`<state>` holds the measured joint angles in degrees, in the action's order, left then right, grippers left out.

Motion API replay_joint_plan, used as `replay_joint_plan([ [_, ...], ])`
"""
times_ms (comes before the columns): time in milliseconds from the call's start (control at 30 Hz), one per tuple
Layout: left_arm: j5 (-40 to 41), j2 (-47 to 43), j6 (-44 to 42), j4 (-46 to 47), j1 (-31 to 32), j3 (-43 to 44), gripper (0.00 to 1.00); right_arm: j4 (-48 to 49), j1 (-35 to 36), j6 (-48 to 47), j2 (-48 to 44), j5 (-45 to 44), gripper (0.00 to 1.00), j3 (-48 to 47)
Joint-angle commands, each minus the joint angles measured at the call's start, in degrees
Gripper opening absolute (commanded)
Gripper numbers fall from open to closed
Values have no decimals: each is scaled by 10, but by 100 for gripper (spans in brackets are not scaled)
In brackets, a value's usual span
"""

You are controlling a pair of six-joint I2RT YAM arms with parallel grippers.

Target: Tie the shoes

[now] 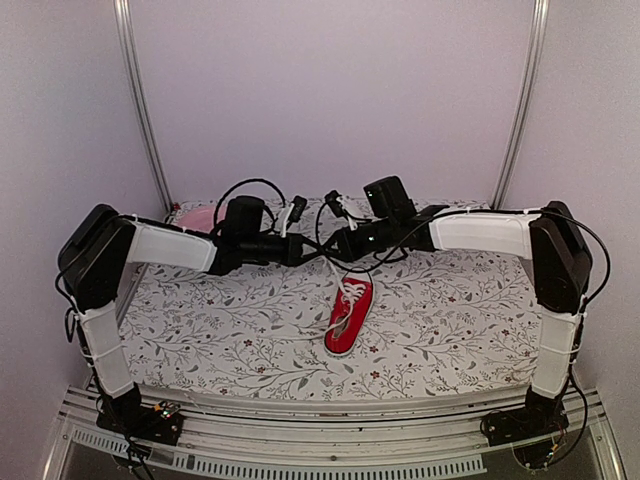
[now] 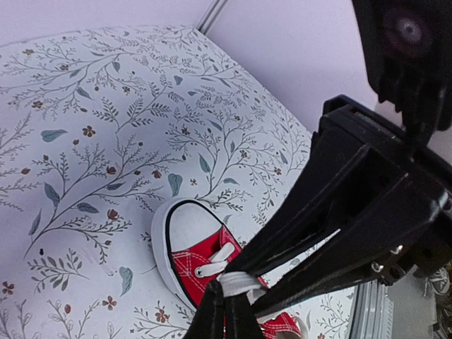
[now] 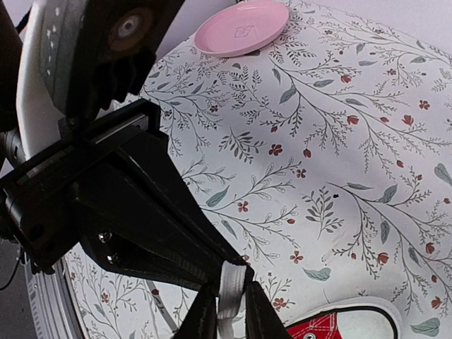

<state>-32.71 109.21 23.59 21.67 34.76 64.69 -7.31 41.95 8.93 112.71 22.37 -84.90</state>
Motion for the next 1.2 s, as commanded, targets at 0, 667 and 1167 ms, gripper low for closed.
replay_joint_plan([
  [0,-3,-11,1,18,8,3,0,-4,0,-8,12,4,8,-15],
  [667,28,-93,-52,-56,118,-140,57,20,-6,27,-60,-92,2,61],
  [1167,63,-49,-71,-112,143,-95,53,31,-7,34,-69,-94,2,75],
])
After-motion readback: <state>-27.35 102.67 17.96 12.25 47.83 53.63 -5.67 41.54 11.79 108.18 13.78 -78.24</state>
